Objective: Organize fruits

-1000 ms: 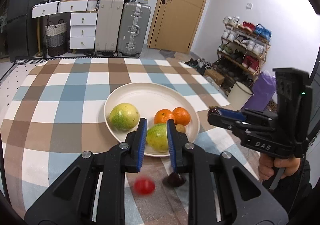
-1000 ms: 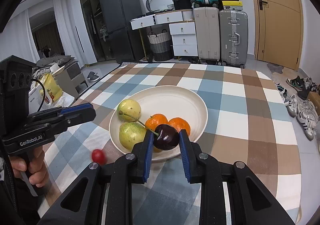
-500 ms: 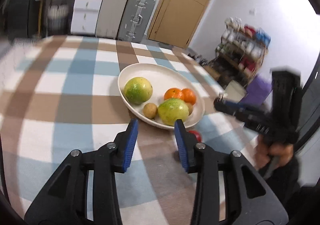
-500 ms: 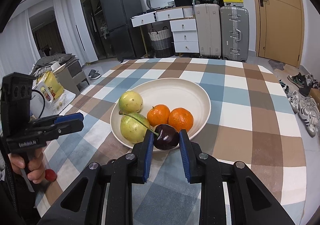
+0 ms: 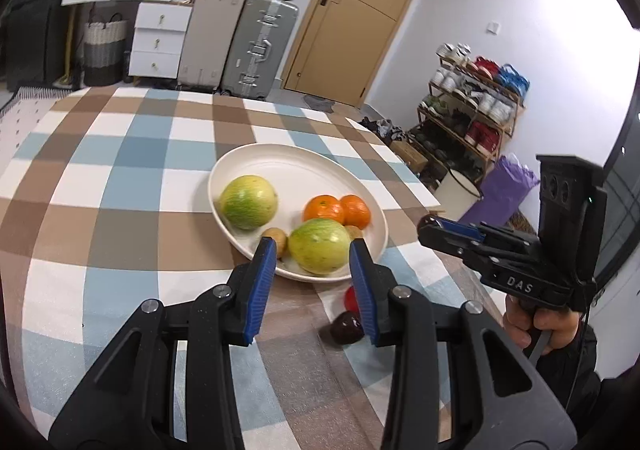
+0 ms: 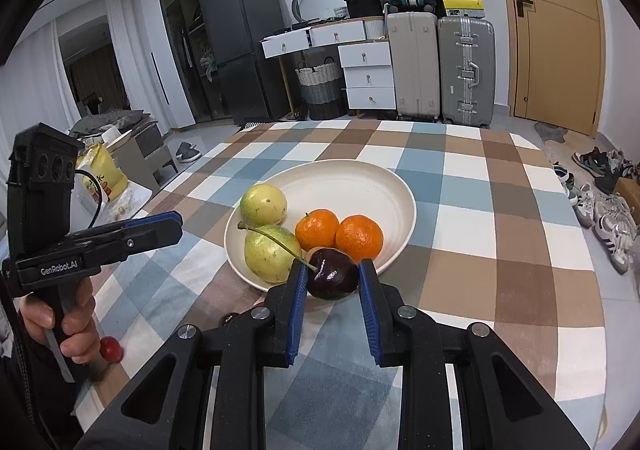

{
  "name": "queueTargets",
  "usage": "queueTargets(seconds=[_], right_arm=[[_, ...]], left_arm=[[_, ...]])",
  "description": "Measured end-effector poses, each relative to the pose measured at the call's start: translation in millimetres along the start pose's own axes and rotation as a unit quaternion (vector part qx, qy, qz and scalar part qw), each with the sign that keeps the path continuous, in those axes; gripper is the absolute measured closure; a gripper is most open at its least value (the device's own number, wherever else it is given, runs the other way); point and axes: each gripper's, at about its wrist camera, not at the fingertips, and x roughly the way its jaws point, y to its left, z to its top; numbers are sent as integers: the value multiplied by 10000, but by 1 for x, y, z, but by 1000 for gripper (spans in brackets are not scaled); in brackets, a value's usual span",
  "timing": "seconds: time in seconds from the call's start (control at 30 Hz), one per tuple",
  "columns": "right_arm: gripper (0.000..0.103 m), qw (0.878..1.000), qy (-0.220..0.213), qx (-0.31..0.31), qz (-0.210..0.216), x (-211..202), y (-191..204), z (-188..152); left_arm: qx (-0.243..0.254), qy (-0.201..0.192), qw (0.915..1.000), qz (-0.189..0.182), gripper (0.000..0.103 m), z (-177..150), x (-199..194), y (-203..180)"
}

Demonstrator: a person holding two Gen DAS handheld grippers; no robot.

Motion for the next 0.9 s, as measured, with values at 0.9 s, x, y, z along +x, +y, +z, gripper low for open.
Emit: queueTargets(seconds=[0.9], right_arm=[[77, 10000, 16, -74, 61, -19, 14, -24]], left_arm=[[495, 1249, 9834, 1219, 33, -127, -73, 0]])
